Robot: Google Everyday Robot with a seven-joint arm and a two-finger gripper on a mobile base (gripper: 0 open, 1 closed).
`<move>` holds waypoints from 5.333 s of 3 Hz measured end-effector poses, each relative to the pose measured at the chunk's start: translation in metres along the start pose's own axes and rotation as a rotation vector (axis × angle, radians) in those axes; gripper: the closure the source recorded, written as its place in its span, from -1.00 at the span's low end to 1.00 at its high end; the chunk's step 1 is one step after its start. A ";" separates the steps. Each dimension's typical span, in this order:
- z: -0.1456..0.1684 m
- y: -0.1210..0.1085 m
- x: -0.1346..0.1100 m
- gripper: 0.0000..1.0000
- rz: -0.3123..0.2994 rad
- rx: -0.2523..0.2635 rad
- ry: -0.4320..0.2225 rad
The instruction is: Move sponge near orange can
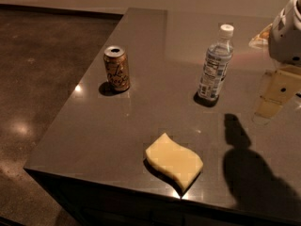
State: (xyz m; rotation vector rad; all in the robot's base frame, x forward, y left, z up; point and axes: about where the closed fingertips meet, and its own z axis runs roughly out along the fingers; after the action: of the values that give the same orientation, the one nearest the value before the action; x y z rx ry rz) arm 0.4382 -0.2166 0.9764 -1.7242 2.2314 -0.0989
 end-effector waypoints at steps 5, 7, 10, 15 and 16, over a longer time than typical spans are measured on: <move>0.062 0.114 -0.040 -1.00 0.042 -0.132 -0.127; 0.105 0.154 -0.065 -1.00 0.040 -0.164 -0.228; 0.122 0.160 -0.085 0.26 0.047 -0.202 -0.202; 0.131 0.045 -0.213 1.00 0.056 -0.175 -0.150; 0.150 0.028 -0.223 1.00 0.085 -0.179 -0.116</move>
Offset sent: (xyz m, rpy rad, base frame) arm -0.0478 0.0240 -0.0201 0.0487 0.0215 0.0517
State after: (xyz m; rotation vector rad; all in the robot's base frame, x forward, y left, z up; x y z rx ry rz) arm 0.5052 0.0246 0.8733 -1.6727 2.2823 0.2210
